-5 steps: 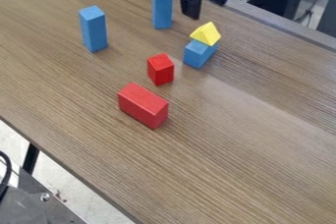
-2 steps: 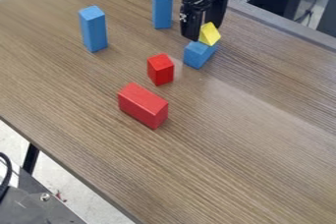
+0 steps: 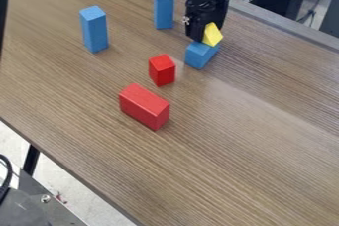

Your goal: Remove the yellow triangle from the blue block and put it in the right side of the table

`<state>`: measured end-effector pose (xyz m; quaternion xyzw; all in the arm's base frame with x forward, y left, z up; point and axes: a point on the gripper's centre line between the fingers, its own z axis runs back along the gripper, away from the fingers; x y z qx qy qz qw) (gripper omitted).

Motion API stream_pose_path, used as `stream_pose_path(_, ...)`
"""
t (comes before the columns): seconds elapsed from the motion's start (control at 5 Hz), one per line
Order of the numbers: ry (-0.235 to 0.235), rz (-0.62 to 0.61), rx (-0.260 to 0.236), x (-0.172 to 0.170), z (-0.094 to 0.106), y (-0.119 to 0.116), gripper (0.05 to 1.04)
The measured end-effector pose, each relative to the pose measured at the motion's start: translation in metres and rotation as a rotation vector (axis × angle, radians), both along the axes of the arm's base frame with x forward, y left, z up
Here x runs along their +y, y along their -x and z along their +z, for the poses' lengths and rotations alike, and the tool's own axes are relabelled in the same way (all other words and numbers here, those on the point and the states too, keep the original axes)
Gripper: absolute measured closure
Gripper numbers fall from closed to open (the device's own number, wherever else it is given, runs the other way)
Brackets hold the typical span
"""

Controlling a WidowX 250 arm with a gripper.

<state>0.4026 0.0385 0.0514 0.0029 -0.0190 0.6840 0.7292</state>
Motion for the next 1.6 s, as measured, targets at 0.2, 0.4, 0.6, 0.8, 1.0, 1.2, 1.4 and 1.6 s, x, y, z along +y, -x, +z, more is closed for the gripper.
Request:
stream_pose_path(0.2,-0.006,-0.021,0.001,0.000,0.001,0.000,0.521)
stream_pose_path(0.4,-0.004,-0.079,0.002,-0.004,0.001,-0.001,0.521)
stream_pose_path(0.6,0.013,-0.135,-0.042,-0.020,0.019,-0.003,0.521)
stream_pose_path(0.8,0.017,-0.251,-0.087,-0.049,0.040,-0.003,0.521)
stream_pose_path(1.0,0.003,-0.356,-0.076,-0.071,0.033,0.002,0.521)
stream_pose_path(1.2,-0.023,-0.465,-0.067,-0.094,0.027,0.007,0.521)
stream_pose_path(1.4,-0.037,-0.531,-0.012,-0.107,0.002,0.014,0.521)
stream_pose_path(1.6,-0.035,-0.566,0.035,-0.109,-0.020,0.021,0.521)
